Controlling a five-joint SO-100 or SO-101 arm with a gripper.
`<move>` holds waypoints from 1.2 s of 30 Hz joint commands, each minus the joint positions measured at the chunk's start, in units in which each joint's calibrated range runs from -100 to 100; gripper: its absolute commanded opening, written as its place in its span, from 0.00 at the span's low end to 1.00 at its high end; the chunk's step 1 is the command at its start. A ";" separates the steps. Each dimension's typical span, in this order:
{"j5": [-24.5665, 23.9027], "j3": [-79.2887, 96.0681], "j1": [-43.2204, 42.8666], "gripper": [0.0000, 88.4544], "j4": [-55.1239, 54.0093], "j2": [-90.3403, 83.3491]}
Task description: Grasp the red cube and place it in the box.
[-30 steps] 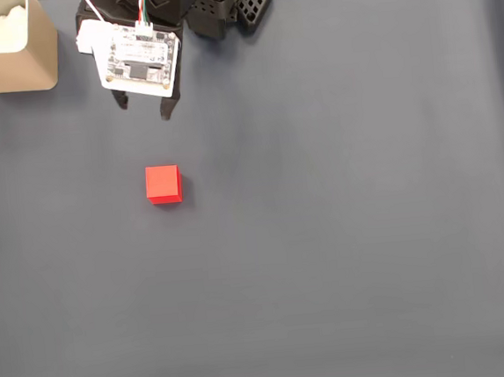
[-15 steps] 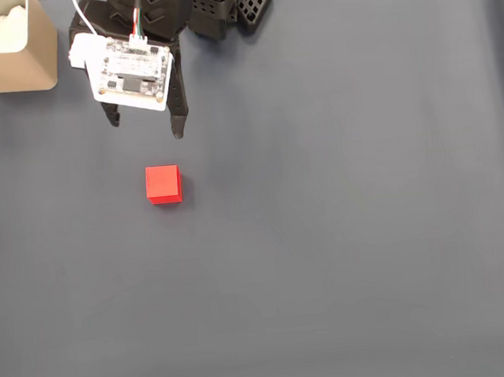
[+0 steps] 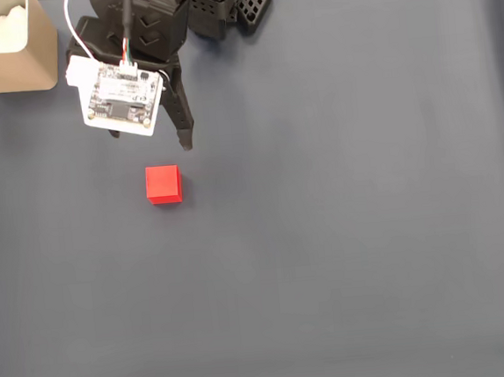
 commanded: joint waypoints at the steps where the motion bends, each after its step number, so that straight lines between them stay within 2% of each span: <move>1: -0.39 -1.64 -0.16 0.36 -2.31 0.74; 13: -0.24 1.28 -0.02 0.41 -9.11 4.73; 36: -0.93 8.03 -2.51 0.41 -15.17 9.32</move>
